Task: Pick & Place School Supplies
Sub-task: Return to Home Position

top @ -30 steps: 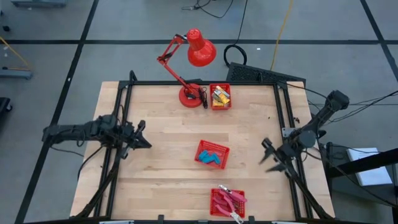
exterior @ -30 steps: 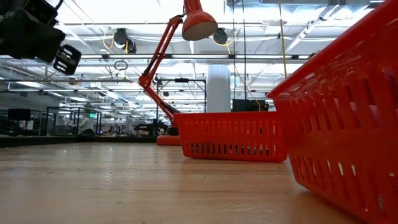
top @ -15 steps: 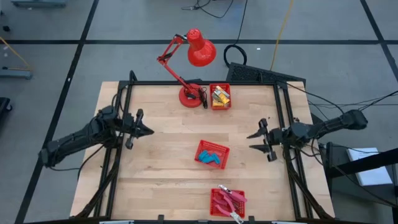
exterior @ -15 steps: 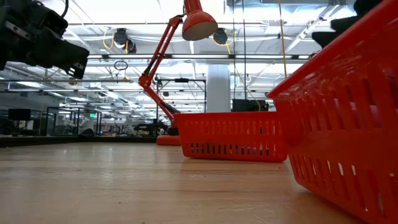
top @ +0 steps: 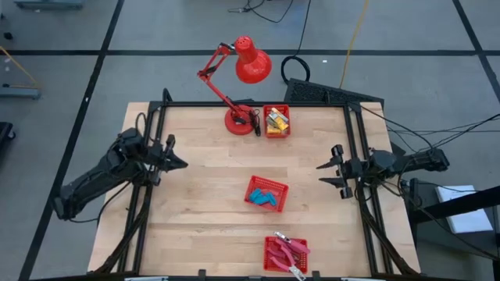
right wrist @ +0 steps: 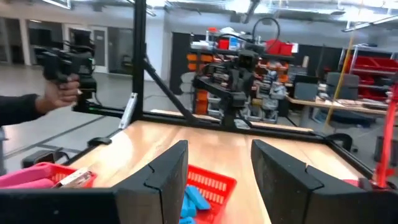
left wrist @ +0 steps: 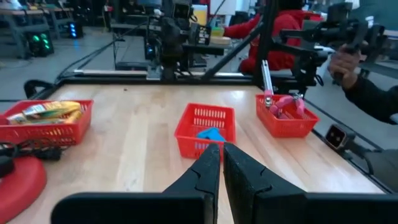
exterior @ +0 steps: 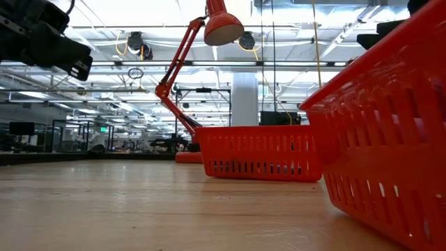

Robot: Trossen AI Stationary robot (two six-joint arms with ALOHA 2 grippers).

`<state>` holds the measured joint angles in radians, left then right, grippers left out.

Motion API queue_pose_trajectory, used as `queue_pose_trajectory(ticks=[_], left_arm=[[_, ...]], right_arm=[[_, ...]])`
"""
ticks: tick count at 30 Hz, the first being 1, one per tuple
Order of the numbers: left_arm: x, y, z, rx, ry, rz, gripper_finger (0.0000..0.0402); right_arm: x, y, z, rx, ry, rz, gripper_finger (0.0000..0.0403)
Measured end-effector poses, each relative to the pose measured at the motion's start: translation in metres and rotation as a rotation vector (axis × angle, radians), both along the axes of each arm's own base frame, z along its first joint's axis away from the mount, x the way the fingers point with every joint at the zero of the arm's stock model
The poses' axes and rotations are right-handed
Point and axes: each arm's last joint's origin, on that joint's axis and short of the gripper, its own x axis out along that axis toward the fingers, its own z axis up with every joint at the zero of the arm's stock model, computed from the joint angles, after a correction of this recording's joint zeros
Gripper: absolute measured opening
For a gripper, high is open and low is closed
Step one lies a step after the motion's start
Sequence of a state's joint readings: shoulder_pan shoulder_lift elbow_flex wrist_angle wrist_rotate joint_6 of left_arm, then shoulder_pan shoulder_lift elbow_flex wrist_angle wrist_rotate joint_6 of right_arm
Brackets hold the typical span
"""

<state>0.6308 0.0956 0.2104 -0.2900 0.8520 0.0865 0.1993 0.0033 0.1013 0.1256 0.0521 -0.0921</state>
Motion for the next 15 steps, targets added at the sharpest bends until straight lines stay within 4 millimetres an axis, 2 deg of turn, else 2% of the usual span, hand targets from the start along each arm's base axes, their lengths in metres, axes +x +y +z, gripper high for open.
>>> queue_pose_trajectory(ticks=[6,15], left_arm=[[-0.0085,-0.0029,0.0033,-0.001,-0.041,0.056,0.0021],[-0.0062,-0.0005,0.0054,-0.038,-0.089,0.076,0.0021]], right_arm=[[0.0006,-0.0001,-0.0024,0.000,0.008,-0.021,0.0167],[0.0008,-0.0002,-0.0050,0.022,0.042,-0.020,0.0167]])
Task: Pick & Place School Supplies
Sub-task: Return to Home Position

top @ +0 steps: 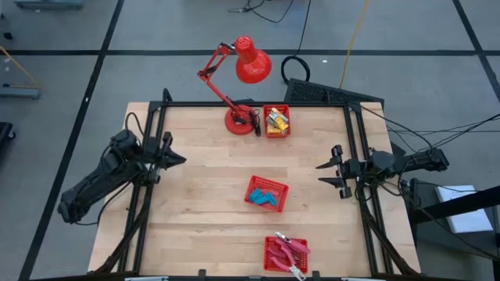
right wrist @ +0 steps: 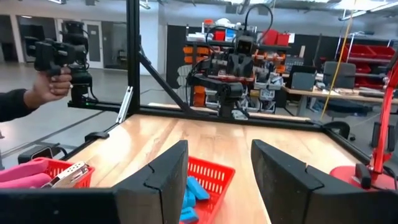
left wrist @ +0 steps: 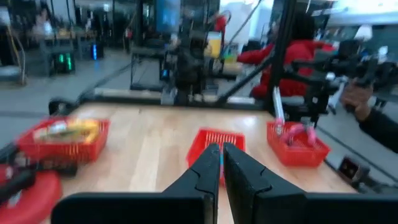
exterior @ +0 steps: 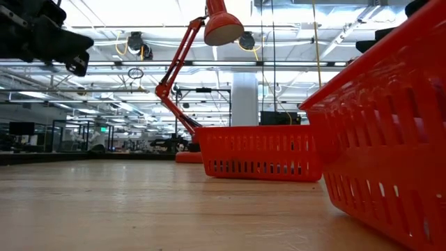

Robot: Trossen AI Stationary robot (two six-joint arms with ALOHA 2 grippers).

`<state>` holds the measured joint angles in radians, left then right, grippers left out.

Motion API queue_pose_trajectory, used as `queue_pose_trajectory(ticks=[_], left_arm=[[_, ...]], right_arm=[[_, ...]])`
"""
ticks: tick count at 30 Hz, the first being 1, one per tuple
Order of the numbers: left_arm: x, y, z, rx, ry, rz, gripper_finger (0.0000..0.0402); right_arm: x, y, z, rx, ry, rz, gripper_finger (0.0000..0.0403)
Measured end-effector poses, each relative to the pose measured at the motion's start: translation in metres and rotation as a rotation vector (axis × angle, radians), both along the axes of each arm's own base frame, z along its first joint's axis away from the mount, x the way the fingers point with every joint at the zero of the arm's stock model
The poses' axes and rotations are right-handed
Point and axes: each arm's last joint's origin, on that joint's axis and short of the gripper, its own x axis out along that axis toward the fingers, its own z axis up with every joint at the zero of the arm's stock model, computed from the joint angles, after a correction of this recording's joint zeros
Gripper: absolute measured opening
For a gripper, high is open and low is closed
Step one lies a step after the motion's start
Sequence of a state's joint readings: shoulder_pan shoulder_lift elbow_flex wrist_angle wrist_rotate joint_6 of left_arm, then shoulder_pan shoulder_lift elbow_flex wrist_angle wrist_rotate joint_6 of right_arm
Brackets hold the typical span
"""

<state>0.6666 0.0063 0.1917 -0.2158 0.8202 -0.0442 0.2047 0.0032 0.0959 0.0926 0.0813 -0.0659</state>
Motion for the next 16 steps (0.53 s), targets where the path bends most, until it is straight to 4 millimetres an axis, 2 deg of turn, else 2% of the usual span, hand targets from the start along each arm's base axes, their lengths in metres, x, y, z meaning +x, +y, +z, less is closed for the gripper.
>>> queue_pose_trajectory(ticks=[4,12,16], left_arm=[[0.003,-0.001,0.003,0.014,-0.069,-0.053,0.0021],[0.010,-0.005,-0.010,-0.017,-0.064,-0.095,0.0021],[0.012,-0.010,-0.008,0.011,-0.086,-0.129,0.0021]], right_arm=[[0.000,0.000,0.000,0.001,0.000,0.003,0.0167],[0.000,0.000,0.000,0.002,-0.001,0.003,0.0167],[0.000,0.000,-0.002,0.009,0.002,0.004,0.0167]])
